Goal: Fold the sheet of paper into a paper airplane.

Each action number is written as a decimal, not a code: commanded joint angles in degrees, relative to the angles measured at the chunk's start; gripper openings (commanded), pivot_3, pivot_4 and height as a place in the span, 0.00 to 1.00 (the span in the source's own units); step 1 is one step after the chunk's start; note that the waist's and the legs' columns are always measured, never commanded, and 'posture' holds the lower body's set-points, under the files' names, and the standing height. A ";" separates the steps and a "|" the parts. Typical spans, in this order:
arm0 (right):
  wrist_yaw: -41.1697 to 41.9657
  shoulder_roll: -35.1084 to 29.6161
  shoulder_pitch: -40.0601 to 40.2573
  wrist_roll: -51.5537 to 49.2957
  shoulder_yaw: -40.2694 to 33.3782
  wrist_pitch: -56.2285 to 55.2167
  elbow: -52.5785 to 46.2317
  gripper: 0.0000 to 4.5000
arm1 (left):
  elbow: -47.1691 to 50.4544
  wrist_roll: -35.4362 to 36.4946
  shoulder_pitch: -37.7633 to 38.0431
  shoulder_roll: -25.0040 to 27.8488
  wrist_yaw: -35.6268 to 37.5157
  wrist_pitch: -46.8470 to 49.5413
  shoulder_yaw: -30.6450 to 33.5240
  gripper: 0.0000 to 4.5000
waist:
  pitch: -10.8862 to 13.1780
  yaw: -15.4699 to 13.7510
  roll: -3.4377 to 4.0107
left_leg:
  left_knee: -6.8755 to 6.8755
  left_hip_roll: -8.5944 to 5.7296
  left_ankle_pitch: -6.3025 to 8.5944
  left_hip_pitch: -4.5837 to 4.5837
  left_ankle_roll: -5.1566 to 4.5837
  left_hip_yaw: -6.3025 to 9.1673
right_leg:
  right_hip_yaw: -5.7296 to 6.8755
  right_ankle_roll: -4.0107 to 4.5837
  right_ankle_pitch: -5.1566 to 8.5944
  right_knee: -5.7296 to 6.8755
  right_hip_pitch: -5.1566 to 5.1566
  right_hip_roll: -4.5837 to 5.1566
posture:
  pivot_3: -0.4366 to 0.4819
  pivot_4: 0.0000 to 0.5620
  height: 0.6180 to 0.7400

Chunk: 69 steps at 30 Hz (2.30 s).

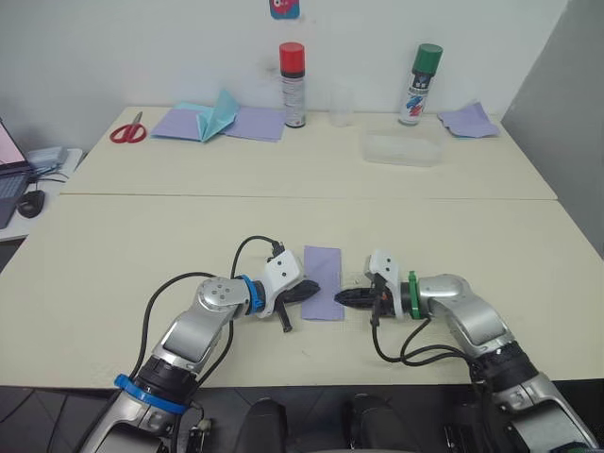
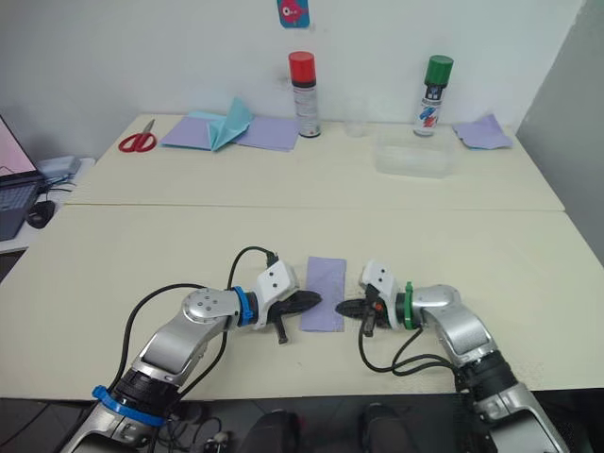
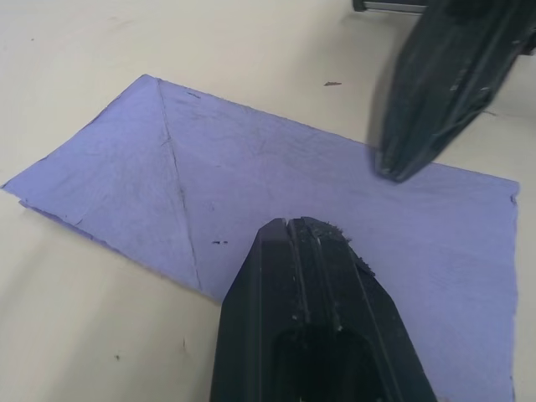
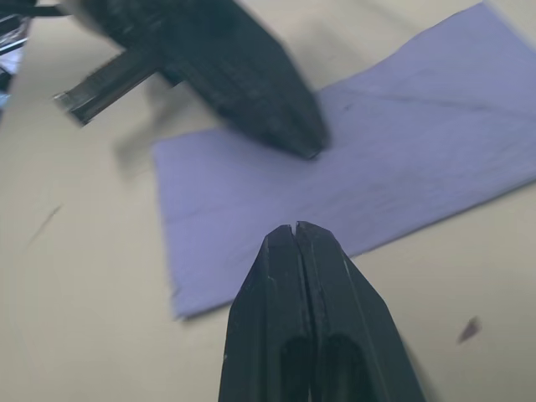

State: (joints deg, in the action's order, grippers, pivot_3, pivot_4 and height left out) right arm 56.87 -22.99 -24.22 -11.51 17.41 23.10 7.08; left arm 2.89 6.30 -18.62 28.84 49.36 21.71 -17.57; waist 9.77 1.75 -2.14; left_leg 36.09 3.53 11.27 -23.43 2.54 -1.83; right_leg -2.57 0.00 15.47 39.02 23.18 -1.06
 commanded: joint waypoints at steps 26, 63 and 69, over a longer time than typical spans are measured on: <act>-13.18 8.27 -15.21 6.26 -7.11 -16.28 24.45 0.01 | -1.10 -2.78 1.28 1.80 2.43 -0.32 -2.34 0.00 | -0.05 -0.01 0.04 | -0.06 0.01 0.00 0.01 0.00 -0.06 | -0.08 0.02 0.01 -0.01 0.00 0.04 | 0.48 0.27 1.00; -4.54 1.17 -2.78 9.80 4.73 -3.39 1.47 0.00 | 6.49 14.30 5.01 2.28 0.41 9.41 17.69 0.44 | -0.09 0.17 0.06 | -0.13 0.14 0.01 0.10 0.00 -0.01 | -0.01 0.12 0.08 -0.01 0.04 0.09 | 0.48 0.27 1.00; -4.65 1.41 -3.07 9.71 4.59 -3.25 1.69 0.00 | 6.14 11.95 6.32 2.10 -0.99 7.25 15.55 0.58 | -0.09 0.19 0.06 | -0.12 0.15 0.01 0.11 0.00 -0.04 | -0.06 0.25 0.15 -0.02 0.04 0.10 | 0.48 0.27 1.00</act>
State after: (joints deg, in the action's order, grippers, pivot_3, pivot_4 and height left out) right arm 53.41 -21.58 -27.57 -3.40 21.54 19.02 7.33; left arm 7.76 18.80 -12.33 31.19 48.83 30.50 -1.29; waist 9.69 1.94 -2.08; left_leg 35.97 3.68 11.27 -23.32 2.54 -1.85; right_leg -2.62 0.27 15.63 39.00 23.22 -0.96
